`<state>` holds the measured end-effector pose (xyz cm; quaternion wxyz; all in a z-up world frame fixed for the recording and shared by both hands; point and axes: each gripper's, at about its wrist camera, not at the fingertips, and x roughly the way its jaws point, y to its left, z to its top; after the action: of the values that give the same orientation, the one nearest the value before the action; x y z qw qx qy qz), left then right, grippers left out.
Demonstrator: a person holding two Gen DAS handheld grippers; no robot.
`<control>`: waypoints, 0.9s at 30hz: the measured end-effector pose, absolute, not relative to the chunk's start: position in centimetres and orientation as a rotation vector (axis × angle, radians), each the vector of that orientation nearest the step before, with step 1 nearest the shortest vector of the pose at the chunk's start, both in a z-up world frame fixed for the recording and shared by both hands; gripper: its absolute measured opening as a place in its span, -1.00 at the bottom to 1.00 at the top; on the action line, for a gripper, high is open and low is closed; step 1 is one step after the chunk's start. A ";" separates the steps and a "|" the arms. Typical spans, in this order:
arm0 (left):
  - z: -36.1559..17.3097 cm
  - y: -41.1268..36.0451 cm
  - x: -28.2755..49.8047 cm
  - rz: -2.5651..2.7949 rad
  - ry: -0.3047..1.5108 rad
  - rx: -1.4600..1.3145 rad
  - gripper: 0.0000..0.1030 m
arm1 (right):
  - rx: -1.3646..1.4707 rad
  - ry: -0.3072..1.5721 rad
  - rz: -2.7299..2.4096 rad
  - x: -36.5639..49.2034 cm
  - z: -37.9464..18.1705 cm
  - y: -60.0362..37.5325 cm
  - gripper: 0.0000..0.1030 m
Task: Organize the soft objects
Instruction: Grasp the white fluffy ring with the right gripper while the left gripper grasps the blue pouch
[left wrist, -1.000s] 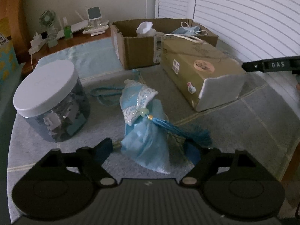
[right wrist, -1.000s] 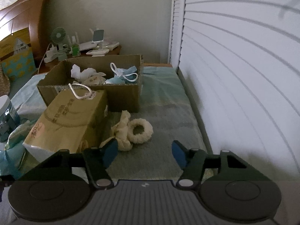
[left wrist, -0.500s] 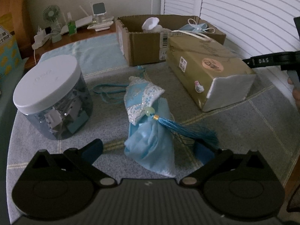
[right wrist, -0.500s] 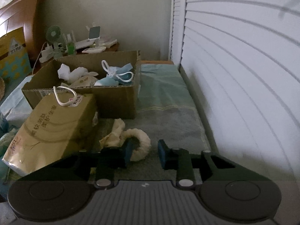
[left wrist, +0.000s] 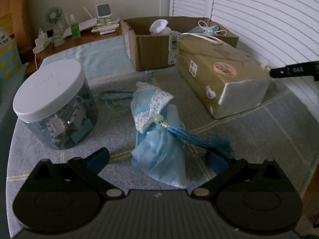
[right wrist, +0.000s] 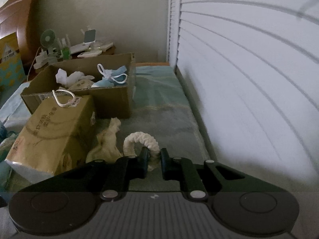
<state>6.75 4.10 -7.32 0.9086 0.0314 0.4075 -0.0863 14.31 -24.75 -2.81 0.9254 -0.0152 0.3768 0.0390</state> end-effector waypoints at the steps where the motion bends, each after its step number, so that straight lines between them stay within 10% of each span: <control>1: -7.3 4.1 6.7 -0.179 0.841 0.064 0.98 | -0.024 0.777 0.077 13.9 -2.7 -25.0 -0.68; 5: -7.1 4.0 6.7 -0.179 0.829 0.065 0.95 | -0.019 0.791 0.075 12.8 -2.7 -25.5 -0.52; 10: -6.3 3.6 6.6 -0.188 0.788 0.084 0.92 | -0.029 0.777 0.077 12.2 -2.9 -25.2 0.19; 27: -6.1 3.4 7.0 -0.243 0.827 0.119 0.17 | -0.147 0.785 0.067 13.6 -4.9 -23.3 0.03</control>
<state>7.05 3.38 -6.14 0.9068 0.0575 0.4006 -0.1178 13.56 -23.33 -4.86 0.9207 -0.0717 0.3821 0.0326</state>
